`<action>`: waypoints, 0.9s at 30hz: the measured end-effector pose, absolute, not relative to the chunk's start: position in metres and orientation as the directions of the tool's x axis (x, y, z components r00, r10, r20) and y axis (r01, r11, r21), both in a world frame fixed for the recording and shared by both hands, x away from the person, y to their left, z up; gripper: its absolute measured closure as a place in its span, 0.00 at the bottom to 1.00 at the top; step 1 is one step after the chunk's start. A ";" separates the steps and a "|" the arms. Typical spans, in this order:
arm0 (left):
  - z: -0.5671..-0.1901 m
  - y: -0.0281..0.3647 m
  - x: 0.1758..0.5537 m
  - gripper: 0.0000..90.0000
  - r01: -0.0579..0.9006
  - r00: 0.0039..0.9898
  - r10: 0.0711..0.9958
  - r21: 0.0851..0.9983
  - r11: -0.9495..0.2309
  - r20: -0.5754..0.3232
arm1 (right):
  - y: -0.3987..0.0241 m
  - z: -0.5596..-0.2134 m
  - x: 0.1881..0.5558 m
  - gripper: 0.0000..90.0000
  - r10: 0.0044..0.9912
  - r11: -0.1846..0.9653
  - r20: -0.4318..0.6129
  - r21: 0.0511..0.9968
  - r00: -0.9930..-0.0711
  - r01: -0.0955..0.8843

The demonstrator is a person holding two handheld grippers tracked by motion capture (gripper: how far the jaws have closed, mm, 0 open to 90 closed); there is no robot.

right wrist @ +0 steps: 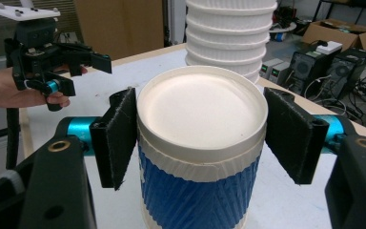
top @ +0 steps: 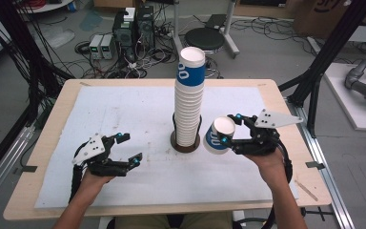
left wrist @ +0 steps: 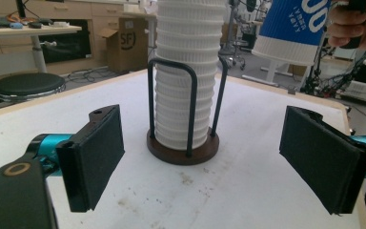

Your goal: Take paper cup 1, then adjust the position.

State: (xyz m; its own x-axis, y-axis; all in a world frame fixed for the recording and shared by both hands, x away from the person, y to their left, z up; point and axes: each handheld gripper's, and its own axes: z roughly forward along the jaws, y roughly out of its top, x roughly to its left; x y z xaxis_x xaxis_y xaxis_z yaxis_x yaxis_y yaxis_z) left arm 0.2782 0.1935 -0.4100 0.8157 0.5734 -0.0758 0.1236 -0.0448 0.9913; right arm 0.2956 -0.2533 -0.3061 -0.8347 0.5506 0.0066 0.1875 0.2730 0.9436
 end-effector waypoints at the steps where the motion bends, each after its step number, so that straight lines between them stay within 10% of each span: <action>1: -0.411 0.194 0.278 0.17 0.125 0.818 0.570 0.991 -0.046 -0.077 | -0.253 -0.306 0.295 0.35 0.548 0.272 0.007 0.944 -0.836 0.187; 27: -0.411 0.178 0.273 0.17 0.114 0.859 0.508 0.990 -0.077 -0.060 | -0.242 -0.316 0.292 0.35 0.524 0.277 0.017 0.942 -0.852 0.189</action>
